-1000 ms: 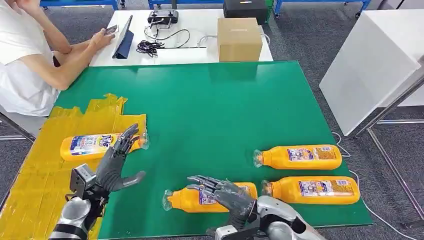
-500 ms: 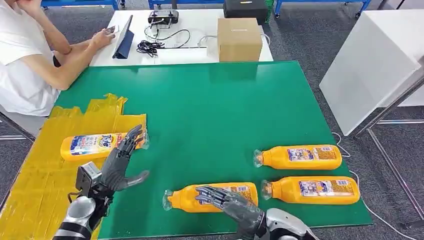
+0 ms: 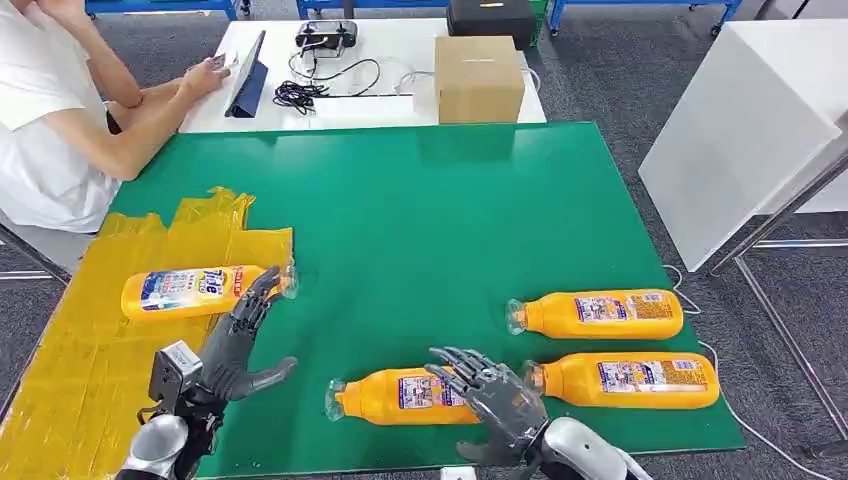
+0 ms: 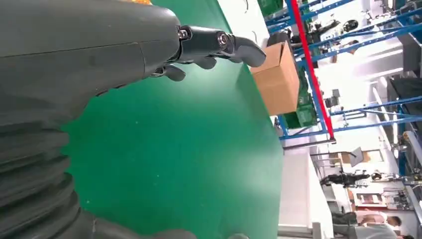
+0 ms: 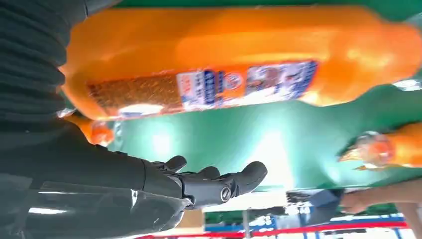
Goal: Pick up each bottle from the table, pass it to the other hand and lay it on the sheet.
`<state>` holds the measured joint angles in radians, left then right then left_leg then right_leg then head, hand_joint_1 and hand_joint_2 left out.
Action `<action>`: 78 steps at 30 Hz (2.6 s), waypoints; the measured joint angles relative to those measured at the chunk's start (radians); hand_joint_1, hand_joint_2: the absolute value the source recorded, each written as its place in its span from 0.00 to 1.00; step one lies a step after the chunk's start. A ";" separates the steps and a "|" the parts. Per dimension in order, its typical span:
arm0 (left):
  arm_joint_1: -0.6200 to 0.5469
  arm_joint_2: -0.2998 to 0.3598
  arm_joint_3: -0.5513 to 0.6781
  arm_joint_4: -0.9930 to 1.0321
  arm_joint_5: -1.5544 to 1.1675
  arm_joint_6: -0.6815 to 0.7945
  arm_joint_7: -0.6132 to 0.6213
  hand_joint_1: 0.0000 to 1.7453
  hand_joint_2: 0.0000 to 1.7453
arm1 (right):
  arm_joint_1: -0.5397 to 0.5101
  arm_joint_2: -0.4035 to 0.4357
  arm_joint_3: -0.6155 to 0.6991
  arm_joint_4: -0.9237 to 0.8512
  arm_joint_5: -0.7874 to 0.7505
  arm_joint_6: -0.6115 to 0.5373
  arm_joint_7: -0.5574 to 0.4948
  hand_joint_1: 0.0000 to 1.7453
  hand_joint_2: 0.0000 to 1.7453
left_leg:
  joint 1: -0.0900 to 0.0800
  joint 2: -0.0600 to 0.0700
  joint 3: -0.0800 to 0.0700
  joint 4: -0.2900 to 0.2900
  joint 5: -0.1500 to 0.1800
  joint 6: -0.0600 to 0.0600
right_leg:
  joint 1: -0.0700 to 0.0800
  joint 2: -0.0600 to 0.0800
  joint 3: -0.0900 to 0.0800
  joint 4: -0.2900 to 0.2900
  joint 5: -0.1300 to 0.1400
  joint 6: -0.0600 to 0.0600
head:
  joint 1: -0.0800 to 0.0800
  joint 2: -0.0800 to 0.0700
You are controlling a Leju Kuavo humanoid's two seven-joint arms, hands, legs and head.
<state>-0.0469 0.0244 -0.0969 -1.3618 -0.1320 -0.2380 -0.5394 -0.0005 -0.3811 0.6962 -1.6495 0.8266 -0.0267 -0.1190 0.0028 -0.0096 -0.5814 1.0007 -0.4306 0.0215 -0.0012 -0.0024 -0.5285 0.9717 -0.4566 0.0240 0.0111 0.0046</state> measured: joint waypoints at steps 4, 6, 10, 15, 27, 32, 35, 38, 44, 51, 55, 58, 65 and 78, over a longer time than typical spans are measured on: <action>0.009 -0.004 0.007 -0.007 0.000 0.003 0.000 0.00 1.00 | 0.000 -0.002 -0.008 0.001 0.007 -0.001 0.004 0.00 1.00 | 0.000 0.000 0.000 0.000 0.000 0.000 | 0.000 0.000 0.000 0.000 0.000 0.000 | 0.000 0.000; 0.011 -0.005 0.010 -0.010 0.000 0.003 0.000 0.00 1.00 | 0.000 -0.002 -0.010 0.001 0.011 -0.002 0.008 0.00 1.00 | 0.000 0.000 0.000 0.000 0.000 0.000 | 0.000 0.000 0.000 0.000 0.000 0.000 | 0.000 0.000; 0.014 -0.009 0.013 -0.016 0.001 -0.002 0.000 0.00 1.00 | -0.006 -0.002 -0.013 0.012 0.024 0.003 0.034 0.00 1.00 | 0.000 0.000 0.000 0.000 0.000 0.000 | 0.000 0.000 0.000 0.000 0.000 0.000 | 0.000 0.000; 0.011 -0.015 0.011 -0.016 0.003 -0.017 0.001 0.00 1.00 | -0.050 0.000 -0.009 0.064 0.017 0.049 0.047 0.00 1.00 | 0.000 0.000 0.000 0.000 0.000 0.000 | 0.000 0.000 0.000 0.000 0.000 0.000 | 0.000 0.000; -0.001 -0.026 -0.002 -0.016 0.005 -0.027 0.000 0.00 1.00 | -0.137 0.035 0.025 0.199 -0.008 0.104 0.074 0.11 1.00 | 0.000 0.000 0.000 0.000 0.000 0.000 | 0.000 0.000 0.000 0.000 0.000 0.000 | 0.000 0.000; -0.009 -0.027 -0.018 -0.015 0.006 -0.028 0.001 0.00 1.00 | -0.175 0.044 0.047 0.242 -0.024 0.116 0.079 0.82 1.00 | 0.000 0.000 0.001 0.000 0.000 0.000 | 0.000 0.000 0.000 0.000 0.000 0.000 | 0.000 0.000; -0.009 -0.028 -0.023 -0.014 0.007 -0.028 0.001 0.00 1.00 | -0.183 0.048 0.052 0.256 -0.026 0.116 0.079 0.90 1.00 | 0.000 0.001 0.001 0.000 0.000 0.000 | 0.000 0.000 0.001 0.000 0.000 0.000 | 0.000 0.000; -0.010 -0.029 -0.026 -0.013 0.016 -0.030 0.001 0.00 1.00 | -0.193 0.051 0.061 0.265 -0.043 0.126 0.078 0.88 1.00 | 0.000 0.001 0.002 0.000 0.000 0.000 | 0.000 0.001 0.001 0.000 0.000 0.000 | 0.000 0.000; -0.015 -0.033 -0.039 -0.003 0.026 -0.031 0.001 0.00 1.00 | -0.209 0.047 0.075 0.275 -0.075 0.135 0.072 0.98 1.00 | 0.000 0.001 0.003 0.000 0.000 0.000 | 0.000 0.001 0.002 0.000 0.000 0.000 | 0.000 0.000; -0.014 -0.035 -0.048 -0.002 0.031 -0.030 0.000 0.00 1.00 | -0.205 0.047 0.075 0.279 -0.086 0.117 0.072 1.00 1.00 | 0.000 0.001 0.003 0.000 0.000 0.000 | 0.000 0.001 0.002 0.000 0.000 0.000 | 0.000 0.000; -0.014 -0.036 -0.051 -0.002 0.032 -0.030 0.000 0.00 1.00 | -0.202 0.047 0.075 0.279 -0.092 0.110 0.072 1.00 1.00 | 0.000 0.001 0.003 0.000 0.000 0.000 | 0.000 0.001 0.002 0.000 0.000 0.000 | 0.000 0.000; -0.010 -0.039 -0.054 -0.003 0.032 -0.027 0.000 0.00 1.00 | -0.178 0.055 0.067 0.279 -0.097 0.059 0.072 1.00 1.00 | 0.000 0.000 0.003 0.000 0.000 0.000 | 0.000 0.000 0.002 0.000 0.000 0.000 | 0.000 0.000; 0.049 -0.063 -0.047 -0.091 0.192 -0.121 0.011 0.00 1.00 | -0.040 0.166 -0.048 0.225 -0.066 -0.124 0.048 1.00 1.00 | 0.000 0.000 -0.001 0.000 0.000 0.000 | 0.000 0.000 -0.001 0.000 0.000 0.000 | 0.000 0.000; 0.080 -0.077 -0.040 -0.204 0.159 -0.018 0.157 0.00 1.00 | 0.073 0.410 -0.307 0.109 -0.265 -0.348 -0.143 1.00 1.00 | 0.001 0.000 0.000 0.000 0.000 0.000 | 0.000 0.000 -0.001 0.000 0.000 0.000 | 0.000 0.000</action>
<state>0.0327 -0.0523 -0.1365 -1.5660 0.0272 -0.2557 -0.3820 0.0727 0.0286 0.3888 -1.5400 0.5616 -0.3750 -0.2621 0.0035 -0.0094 -0.5817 1.0005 -0.4306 0.0212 -0.0009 -0.0020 -0.5292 0.9717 -0.4567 0.0238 0.0111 0.0046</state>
